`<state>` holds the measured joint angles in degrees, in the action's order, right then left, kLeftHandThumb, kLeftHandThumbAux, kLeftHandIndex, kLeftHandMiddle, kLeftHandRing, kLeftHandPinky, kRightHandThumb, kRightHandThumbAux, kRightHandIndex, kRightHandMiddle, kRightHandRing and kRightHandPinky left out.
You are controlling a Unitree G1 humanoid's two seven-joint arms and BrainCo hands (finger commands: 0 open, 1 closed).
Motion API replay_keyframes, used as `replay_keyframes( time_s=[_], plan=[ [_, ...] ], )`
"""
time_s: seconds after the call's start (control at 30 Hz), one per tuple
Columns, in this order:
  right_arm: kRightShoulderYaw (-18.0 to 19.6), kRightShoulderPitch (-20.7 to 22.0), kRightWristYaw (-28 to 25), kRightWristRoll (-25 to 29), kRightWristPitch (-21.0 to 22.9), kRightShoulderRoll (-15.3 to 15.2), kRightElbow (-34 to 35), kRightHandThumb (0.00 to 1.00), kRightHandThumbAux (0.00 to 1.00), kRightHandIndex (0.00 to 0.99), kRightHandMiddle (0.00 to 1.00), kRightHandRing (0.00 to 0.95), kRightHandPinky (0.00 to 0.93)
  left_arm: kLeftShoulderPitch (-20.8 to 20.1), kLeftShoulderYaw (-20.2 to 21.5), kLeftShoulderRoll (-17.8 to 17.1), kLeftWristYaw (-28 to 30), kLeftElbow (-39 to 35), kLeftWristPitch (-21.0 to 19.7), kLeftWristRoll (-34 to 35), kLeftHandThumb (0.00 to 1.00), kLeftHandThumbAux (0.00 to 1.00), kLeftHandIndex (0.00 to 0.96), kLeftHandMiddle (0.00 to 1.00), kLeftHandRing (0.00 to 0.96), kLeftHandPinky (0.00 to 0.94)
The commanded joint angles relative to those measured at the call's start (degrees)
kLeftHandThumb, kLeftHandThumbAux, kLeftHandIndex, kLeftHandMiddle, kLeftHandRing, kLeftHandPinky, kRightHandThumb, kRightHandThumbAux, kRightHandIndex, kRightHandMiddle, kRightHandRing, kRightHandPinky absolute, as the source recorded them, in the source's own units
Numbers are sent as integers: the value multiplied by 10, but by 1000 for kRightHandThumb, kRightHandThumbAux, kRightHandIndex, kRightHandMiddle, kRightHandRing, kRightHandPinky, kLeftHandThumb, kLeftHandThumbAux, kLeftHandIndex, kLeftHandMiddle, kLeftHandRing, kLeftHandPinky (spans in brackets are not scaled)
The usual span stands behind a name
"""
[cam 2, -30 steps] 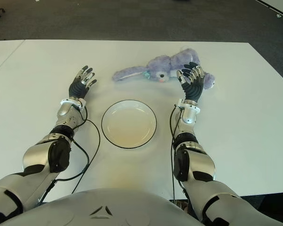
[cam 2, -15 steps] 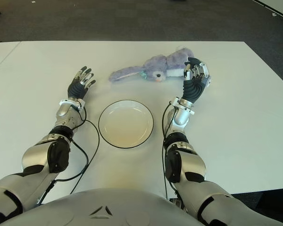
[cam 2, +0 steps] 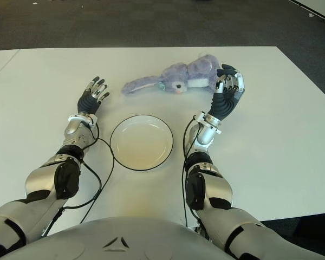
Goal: Put the doll into the plate.
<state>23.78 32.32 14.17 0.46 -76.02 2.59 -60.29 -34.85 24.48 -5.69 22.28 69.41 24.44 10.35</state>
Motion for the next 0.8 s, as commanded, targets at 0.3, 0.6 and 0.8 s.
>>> replay_keyframes(
  time_s=[0.3,0.6,0.8],
  plan=[
    [24,-139,10,44,-3,81,-92,683,724,412,369,380,355,123,12,37,-18,79,-82,10,104,653,84,91,76,120],
    [-33,-118,92,-87,58,10,-81,669,727,401,197,182,167,120,10,33,-24,80,-88,6,91,653,79,87,73,116],
    [-147,-115,272,-302,219,-74,-11,233,585,120,23,9,6,119,8,31,-17,80,-89,4,95,644,85,88,74,122]
  ],
)
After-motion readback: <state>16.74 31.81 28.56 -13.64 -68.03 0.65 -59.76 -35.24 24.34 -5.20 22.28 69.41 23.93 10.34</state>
